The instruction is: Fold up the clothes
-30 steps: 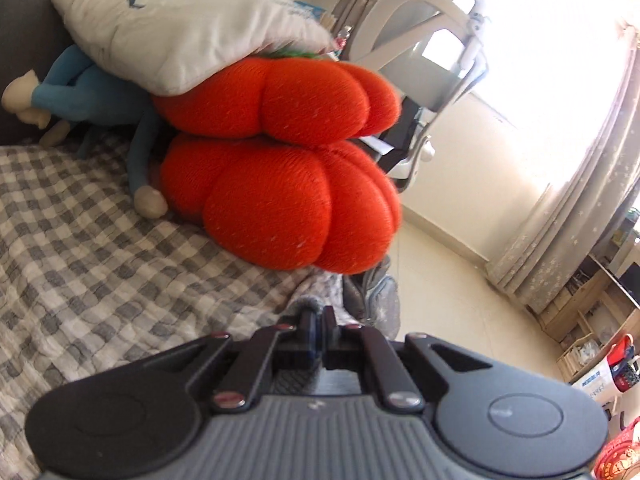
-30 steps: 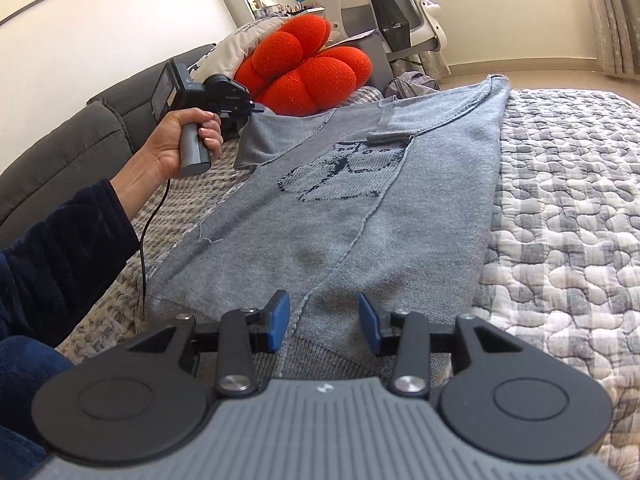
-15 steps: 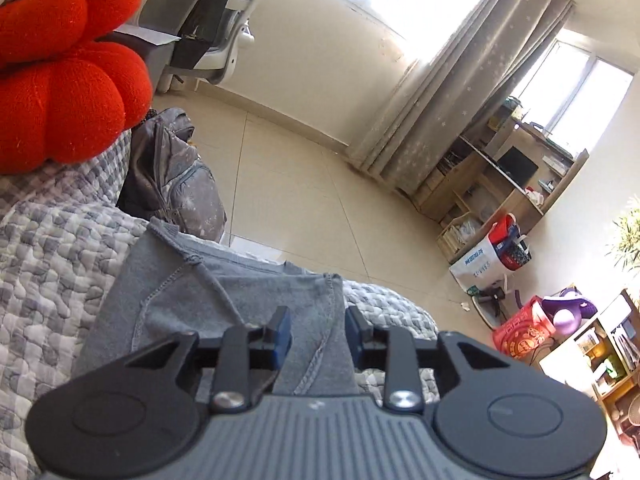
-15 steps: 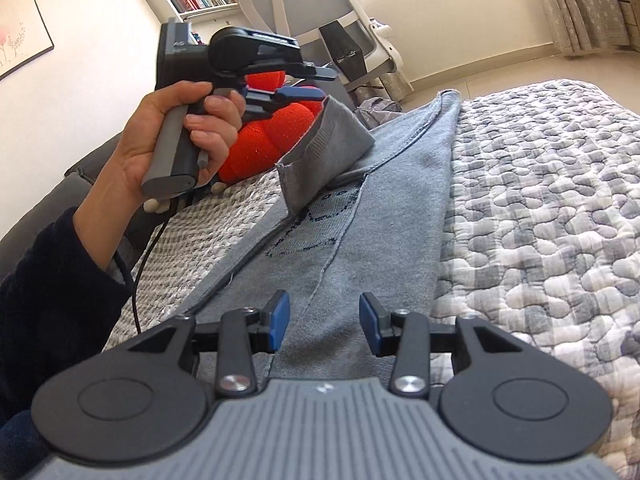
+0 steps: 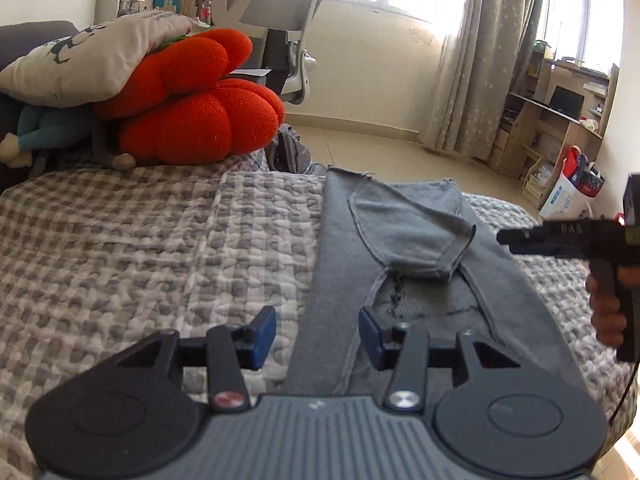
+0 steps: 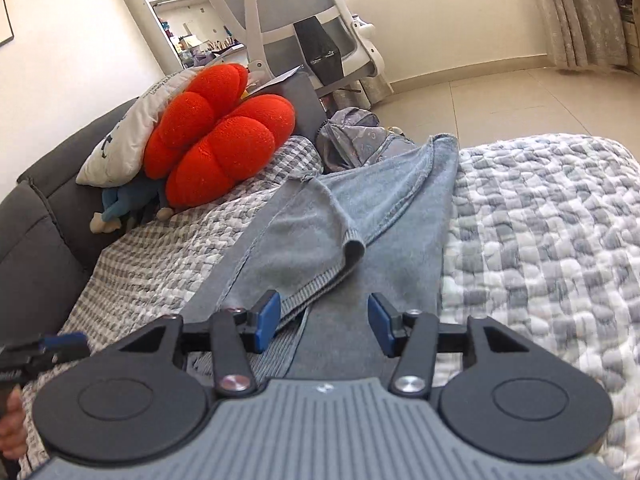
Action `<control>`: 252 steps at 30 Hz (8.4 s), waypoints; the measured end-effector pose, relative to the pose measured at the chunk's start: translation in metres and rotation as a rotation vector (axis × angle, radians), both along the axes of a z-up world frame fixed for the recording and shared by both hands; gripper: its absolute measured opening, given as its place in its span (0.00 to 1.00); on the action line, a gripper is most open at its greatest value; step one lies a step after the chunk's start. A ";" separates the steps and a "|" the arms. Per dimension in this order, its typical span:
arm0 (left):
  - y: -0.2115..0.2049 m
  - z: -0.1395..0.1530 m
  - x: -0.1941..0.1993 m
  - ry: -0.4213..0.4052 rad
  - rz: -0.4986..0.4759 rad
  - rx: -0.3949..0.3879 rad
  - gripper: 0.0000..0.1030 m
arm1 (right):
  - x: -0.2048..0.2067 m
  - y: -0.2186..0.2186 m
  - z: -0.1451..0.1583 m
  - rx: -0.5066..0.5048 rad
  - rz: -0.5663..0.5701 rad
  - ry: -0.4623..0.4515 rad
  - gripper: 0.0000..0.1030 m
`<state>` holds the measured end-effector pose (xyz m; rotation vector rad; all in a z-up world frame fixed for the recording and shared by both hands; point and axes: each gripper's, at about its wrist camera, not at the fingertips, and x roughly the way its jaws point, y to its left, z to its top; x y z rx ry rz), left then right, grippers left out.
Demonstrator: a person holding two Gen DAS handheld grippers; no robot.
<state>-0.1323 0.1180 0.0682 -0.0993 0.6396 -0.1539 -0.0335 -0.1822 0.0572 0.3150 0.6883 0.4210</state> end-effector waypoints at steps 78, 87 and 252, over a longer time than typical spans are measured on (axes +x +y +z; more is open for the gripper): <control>-0.023 0.026 0.166 0.014 -0.225 0.053 0.52 | 0.173 -0.003 0.002 -0.193 -0.018 -0.051 0.05; -0.067 -0.001 0.301 0.070 -0.104 0.079 0.71 | 0.152 -0.005 -0.006 -0.084 0.064 -0.121 0.07; -0.016 -0.030 0.069 0.112 -0.071 -0.043 0.40 | -0.162 0.033 -0.038 0.013 0.373 0.014 0.18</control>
